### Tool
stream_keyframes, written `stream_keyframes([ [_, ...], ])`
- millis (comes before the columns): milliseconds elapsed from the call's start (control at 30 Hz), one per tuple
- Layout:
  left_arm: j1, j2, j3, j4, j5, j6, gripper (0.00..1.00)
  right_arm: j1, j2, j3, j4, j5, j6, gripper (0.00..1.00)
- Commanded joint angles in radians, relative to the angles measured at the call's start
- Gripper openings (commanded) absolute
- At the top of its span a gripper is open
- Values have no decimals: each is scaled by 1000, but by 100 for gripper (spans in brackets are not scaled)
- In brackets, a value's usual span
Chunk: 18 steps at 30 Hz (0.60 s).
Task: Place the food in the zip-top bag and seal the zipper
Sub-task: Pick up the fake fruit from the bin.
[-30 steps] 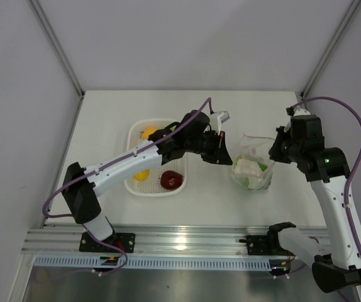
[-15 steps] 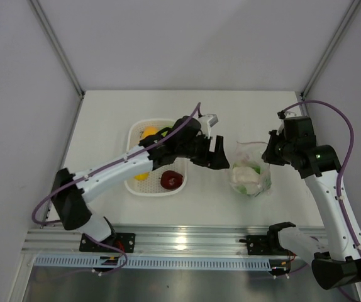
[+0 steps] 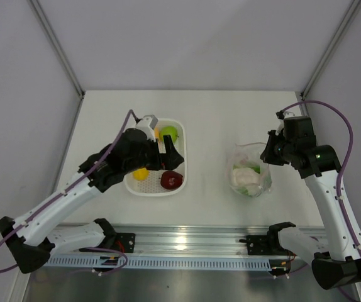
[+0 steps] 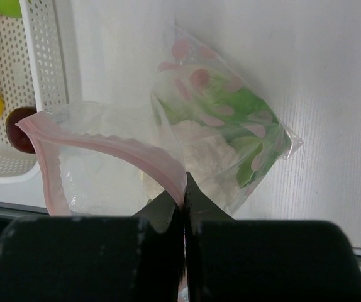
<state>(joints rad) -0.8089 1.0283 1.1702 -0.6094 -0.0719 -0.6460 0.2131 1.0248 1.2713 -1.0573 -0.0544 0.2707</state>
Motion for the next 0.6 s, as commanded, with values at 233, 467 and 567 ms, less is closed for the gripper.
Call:
stream_keyframes([
  [233,155,68,-245,-87,152,-129,99,11,-9,10,22,-16,-18,0],
  [467,163,219,-273,-1,214,-145,99,11,-11,13,25,-16,-14,0],
  [567,168,239,-282,48,213,-153,100,11,-12,8,22,-12,-16,0],
])
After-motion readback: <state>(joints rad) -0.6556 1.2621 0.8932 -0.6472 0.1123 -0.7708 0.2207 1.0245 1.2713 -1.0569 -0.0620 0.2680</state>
